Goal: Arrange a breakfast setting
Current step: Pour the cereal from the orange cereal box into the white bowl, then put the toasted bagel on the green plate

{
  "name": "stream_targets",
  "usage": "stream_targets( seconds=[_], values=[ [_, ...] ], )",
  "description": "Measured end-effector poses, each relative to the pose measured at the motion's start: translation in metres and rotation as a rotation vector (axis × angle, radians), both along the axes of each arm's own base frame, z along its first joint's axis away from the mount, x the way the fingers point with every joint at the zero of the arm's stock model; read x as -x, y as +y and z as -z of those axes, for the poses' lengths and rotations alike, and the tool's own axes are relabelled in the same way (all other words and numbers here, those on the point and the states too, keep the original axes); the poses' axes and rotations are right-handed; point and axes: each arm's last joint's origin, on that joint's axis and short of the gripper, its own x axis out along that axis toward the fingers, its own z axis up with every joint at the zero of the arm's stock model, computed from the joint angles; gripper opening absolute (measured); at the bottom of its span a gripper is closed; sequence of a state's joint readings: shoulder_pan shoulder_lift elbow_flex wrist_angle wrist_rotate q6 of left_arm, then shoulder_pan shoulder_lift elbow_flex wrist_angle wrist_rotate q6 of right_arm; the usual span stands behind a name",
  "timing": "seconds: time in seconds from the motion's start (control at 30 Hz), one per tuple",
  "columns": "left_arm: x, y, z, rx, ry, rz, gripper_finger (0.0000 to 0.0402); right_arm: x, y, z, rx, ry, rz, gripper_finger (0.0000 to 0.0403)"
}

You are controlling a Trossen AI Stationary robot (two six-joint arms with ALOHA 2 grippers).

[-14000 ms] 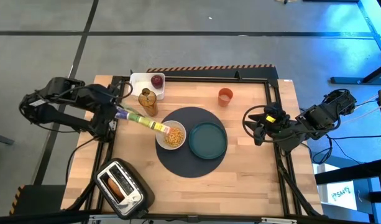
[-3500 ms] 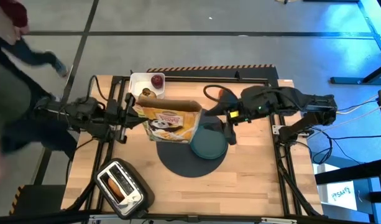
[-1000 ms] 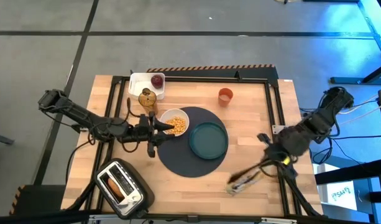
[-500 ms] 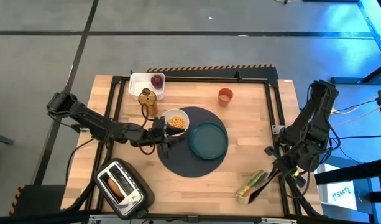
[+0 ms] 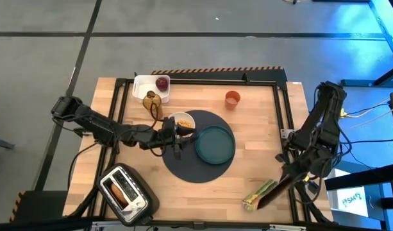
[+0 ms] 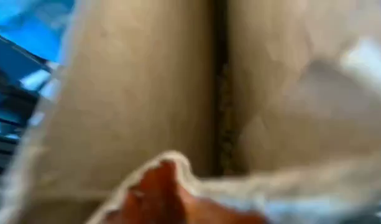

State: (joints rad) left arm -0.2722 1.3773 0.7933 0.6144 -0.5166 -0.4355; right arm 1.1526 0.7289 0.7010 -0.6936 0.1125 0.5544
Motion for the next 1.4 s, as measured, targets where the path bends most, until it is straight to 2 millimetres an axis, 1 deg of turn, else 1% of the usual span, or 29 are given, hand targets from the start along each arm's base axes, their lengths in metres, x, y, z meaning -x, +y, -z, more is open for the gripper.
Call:
stream_targets(
  seconds=[0.13, 0.23, 0.33, 0.47, 0.57, 0.67, 0.77, 0.87, 0.97, 1.03, 1.1, 1.23, 1.3, 1.4],
  values=[
    [0.000, 0.000, -0.001, 0.000, -0.001, 0.000, 0.0170, 0.003, -0.006, -0.024, -0.083, -0.014, 0.013, 0.0195],
    [0.000, 0.000, -0.001, 0.001, -0.001, 0.000, 0.0170, 0.005, -0.011, -0.044, -0.144, -0.053, 0.025, 0.0219],
    [0.000, 0.000, -0.001, 0.000, -0.001, 0.000, 0.0170, 0.007, -0.019, -0.060, -0.160, -0.077, 0.035, 0.0228],
    [0.000, 0.000, 0.000, 0.000, 0.000, 0.000, 0.0170, 0.010, -0.027, -0.071, -0.137, -0.087, 0.056, 0.0229],
    [0.000, 0.000, 0.000, 0.000, 0.000, 0.000, 0.0170, 0.011, -0.032, -0.086, -0.170, -0.136, 0.093, 0.0229],
    [0.000, 0.000, 0.000, 0.000, 0.002, 0.000, 0.0170, 0.010, -0.040, -0.107, -0.208, -0.239, 0.198, 0.0229],
    [-0.001, 0.001, -0.001, 0.010, 0.005, -0.026, 0.0170, 0.009, -0.052, -0.124, -0.192, -0.369, 0.398, 0.0230],
    [-0.005, 0.002, -0.010, 0.000, 0.061, -0.035, 0.0170, 0.007, -0.062, -0.132, -0.152, -0.480, 0.607, 0.0230],
    [-0.011, 0.005, -0.024, -0.018, 0.182, -0.040, 0.0170, 0.004, -0.069, -0.134, -0.131, -0.520, 0.740, 0.0230],
    [-0.013, 0.012, -0.038, -0.042, 0.284, -0.054, 0.0170, 0.000, -0.074, -0.134, -0.133, -0.521, 0.832, 0.0230],
    [-0.012, 0.024, -0.053, -0.059, 0.386, -0.090, 0.0170, -0.005, -0.076, -0.134, -0.159, -0.497, 0.922, 0.0230],
    [-0.007, 0.060, -0.081, -0.042, 0.515, -0.146, 0.0170, -0.022, -0.077, -0.132, -0.158, -0.457, 1.041, 0.0230],
    [-0.004, 0.081, -0.088, -0.020, 0.554, -0.129, 0.0170, -0.035, -0.077, -0.132, -0.150, -0.448, 1.098, 0.0230],
    [0.000, 0.108, -0.086, -0.015, 0.609, -0.109, 0.0170, -0.057, -0.080, -0.131, -0.146, -0.436, 1.191, 0.0230]
  ],
)
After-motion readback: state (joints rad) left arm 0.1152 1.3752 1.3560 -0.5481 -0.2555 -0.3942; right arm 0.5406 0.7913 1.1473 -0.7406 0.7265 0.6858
